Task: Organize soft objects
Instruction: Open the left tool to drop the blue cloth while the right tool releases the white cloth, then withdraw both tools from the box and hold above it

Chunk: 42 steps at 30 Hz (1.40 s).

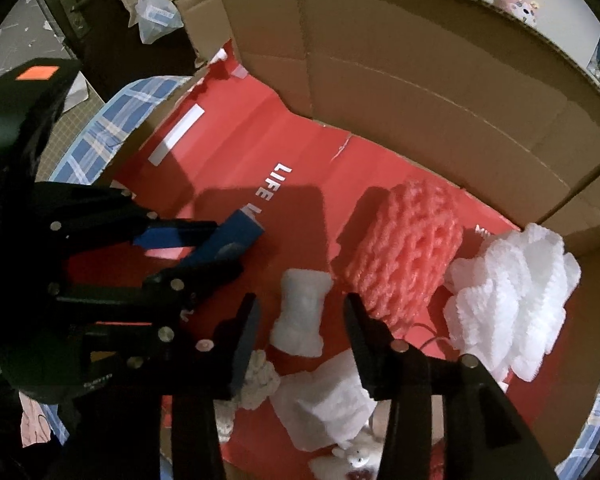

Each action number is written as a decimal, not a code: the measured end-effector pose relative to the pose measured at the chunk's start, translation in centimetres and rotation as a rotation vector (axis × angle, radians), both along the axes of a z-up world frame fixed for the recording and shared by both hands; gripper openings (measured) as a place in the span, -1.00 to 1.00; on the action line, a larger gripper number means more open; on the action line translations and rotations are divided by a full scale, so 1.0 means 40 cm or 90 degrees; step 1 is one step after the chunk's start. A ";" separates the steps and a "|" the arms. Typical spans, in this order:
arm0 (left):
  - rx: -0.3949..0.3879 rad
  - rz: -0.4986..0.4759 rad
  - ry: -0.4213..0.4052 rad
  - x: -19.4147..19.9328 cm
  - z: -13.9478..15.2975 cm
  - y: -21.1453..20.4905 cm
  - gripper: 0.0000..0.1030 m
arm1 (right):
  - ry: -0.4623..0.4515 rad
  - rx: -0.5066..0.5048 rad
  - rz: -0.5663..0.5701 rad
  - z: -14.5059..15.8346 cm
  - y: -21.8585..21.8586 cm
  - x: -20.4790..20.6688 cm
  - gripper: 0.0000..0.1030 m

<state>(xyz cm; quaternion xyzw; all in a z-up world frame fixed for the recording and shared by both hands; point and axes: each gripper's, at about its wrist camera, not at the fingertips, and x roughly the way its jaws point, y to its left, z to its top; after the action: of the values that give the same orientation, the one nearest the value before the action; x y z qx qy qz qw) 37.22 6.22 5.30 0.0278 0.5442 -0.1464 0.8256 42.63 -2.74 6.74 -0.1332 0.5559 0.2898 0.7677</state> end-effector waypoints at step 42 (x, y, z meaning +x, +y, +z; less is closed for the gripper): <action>-0.029 0.097 -0.200 -0.328 0.151 -0.018 0.59 | -0.286 0.077 -0.264 0.182 -0.366 -0.397 1.00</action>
<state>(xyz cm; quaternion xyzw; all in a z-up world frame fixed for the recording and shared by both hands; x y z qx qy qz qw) 24.08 5.49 11.33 -0.0097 0.4057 -0.0895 0.9096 26.73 -17.38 14.01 -0.0313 0.3696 0.1228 0.9205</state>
